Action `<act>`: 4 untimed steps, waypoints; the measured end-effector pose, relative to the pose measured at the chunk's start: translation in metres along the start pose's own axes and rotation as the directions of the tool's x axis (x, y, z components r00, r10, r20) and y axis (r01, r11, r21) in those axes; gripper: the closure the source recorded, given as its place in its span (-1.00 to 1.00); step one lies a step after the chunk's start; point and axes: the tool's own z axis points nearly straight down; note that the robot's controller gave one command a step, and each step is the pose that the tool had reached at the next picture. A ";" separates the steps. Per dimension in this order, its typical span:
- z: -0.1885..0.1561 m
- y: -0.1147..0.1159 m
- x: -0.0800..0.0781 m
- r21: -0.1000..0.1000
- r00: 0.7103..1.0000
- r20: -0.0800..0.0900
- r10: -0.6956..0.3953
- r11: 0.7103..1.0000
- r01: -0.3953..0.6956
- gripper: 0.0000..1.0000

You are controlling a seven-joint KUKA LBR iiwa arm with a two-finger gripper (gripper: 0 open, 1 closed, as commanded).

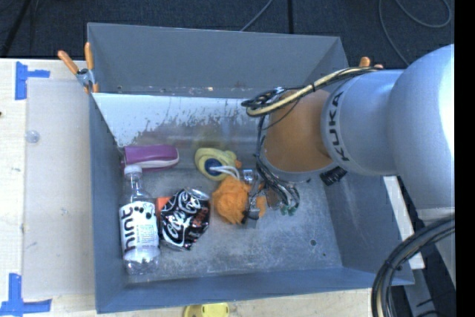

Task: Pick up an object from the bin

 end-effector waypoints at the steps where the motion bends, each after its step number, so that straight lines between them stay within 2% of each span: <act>1: -0.124 0.001 -0.008 0.000 0.999 -0.004 0.050 0.999 -0.050 1.00; 2: -0.124 0.001 -0.008 0.000 0.999 -0.004 0.050 0.999 -0.050 1.00; 3: -0.149 0.003 -0.013 0.000 0.999 -0.010 -0.033 0.999 0.033 1.00; 4: -0.208 0.000 -0.013 -0.001 1.000 -0.008 -0.023 1.000 0.023 1.00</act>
Offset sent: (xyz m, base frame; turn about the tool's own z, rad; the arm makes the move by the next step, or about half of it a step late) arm 0.0000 0.0000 0.0000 0.0000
